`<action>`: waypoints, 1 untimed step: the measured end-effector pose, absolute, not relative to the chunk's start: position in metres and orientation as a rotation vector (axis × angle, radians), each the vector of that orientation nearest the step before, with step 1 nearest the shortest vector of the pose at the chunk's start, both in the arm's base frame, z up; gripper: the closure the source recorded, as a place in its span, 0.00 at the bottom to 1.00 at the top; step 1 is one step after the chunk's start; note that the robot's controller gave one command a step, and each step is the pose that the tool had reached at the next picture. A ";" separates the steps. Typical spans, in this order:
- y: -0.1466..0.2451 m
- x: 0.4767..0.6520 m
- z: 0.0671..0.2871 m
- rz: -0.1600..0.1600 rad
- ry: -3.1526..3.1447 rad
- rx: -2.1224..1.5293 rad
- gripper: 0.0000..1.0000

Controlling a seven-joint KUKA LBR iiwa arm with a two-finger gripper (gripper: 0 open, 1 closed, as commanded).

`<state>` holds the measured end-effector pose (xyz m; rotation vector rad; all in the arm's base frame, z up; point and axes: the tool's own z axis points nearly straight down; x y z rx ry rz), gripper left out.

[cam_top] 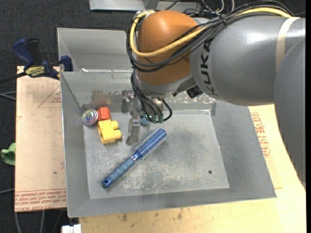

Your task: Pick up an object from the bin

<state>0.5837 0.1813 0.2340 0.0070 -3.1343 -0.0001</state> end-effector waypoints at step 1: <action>0.110 0.573 0.066 0.000 -3.111 0.393 0.00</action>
Offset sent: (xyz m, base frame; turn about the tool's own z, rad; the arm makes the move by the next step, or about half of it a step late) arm -0.0096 -0.0700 -0.1640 -0.2505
